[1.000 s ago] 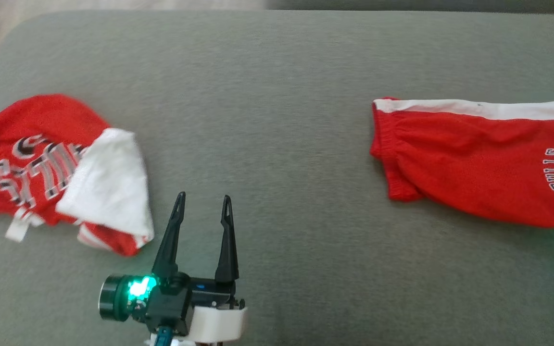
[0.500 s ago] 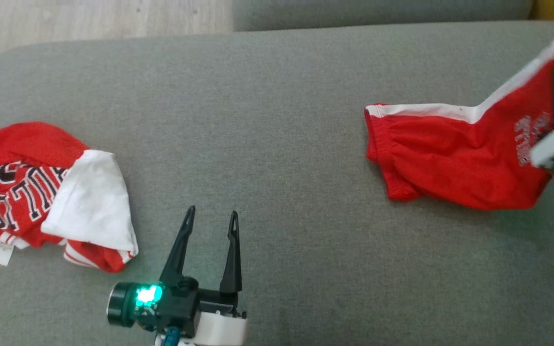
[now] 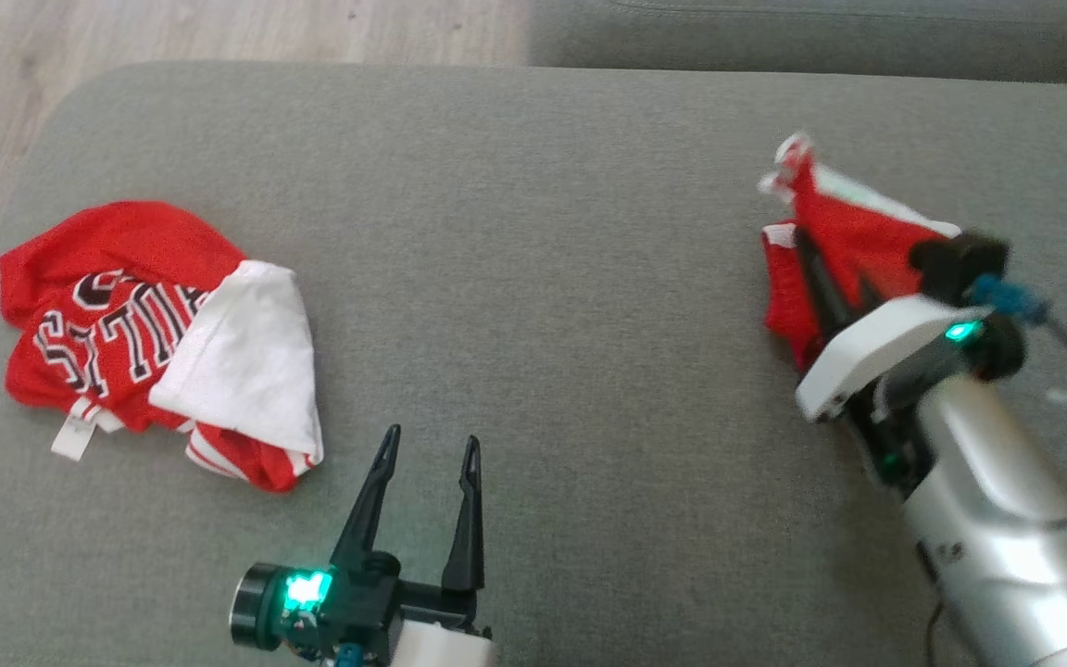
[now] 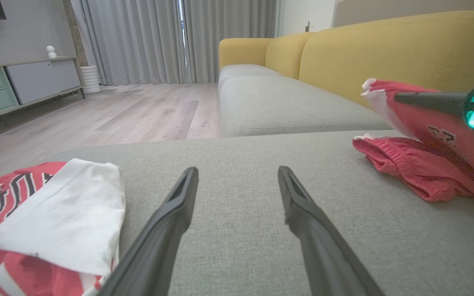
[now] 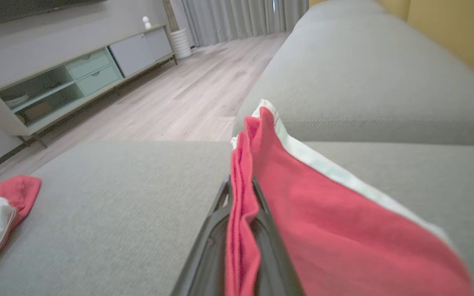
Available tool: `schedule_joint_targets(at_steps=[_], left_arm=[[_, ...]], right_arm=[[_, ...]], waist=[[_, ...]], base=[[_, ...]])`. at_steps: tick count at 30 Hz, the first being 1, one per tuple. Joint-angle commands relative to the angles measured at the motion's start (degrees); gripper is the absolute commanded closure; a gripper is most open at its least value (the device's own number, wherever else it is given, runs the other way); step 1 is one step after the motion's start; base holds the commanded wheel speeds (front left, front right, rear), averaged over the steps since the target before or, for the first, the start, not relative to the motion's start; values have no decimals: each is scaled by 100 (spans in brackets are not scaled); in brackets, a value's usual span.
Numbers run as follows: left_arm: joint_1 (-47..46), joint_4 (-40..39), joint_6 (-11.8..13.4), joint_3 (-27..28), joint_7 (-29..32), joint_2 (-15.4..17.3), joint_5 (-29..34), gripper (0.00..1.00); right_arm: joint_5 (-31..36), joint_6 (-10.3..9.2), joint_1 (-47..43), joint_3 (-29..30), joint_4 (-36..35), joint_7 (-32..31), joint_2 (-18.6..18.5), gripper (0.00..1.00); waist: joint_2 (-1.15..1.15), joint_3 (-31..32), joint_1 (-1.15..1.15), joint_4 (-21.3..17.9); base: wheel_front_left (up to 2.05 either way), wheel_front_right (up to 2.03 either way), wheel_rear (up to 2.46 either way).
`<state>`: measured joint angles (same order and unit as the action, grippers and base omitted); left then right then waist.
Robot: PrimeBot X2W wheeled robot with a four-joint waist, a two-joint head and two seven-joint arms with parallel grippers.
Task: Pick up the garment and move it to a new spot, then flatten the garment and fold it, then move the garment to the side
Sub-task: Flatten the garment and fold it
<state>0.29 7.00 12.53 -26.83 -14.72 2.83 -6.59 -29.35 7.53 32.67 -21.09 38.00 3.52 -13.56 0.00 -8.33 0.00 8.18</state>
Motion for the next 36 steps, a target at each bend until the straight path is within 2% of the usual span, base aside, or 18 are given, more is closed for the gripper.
schedule_joint_targets(at_steps=[1,2,3,4,8,15,19,23,26,30,36], left_arm=[[-168,-154,-9,108,-28,5,-31,0],[-185,-142,-4,88,-28,5,-45,0],[-212,-123,8,57,-28,5,-70,0],[-216,-109,12,43,-28,5,-77,0],[-180,-88,47,44,-28,5,-103,0],[102,-170,12,257,-28,5,-110,0],[329,-322,56,511,-28,5,-234,0],[496,-462,125,753,-28,5,-209,0],[606,-530,164,897,-28,5,-127,0],[779,-601,101,1044,-28,5,-103,0],[1004,-615,-72,1189,-28,8,-41,0]], right_arm=[[76,-4,-12,-62,-128,8,100,100],[116,-4,-75,-57,-76,7,201,100],[159,-4,-187,-56,25,37,388,44],[171,-4,-237,-66,39,92,466,0],[105,-4,-493,-252,-146,355,620,0],[-15,-4,-1389,-221,-809,1024,396,0],[172,-4,-2084,52,-1292,1139,197,0],[512,-4,-2846,766,-2196,1145,231,0],[774,-4,-3352,1108,-2607,1146,277,0],[1005,-4,-3772,1383,-2837,1147,381,0],[1173,-4,-4007,1480,-2909,1147,473,0]], waist=[[0,-33,0,93],[0,-45,0,135],[0,-48,0,195],[0,-40,0,217],[0,80,0,223],[0,562,0,1],[0,808,0,-118],[0,930,0,-182],[0,1041,0,-195],[0,1179,0,-195],[0,1344,0,-189]], base=[[0,0,0],[0,0,0],[0,0,0],[0,0,0],[0,0,0],[0,0,0],[0,0,0],[0,0,0],[0,0,0],[0,0,0],[0,0,0]])
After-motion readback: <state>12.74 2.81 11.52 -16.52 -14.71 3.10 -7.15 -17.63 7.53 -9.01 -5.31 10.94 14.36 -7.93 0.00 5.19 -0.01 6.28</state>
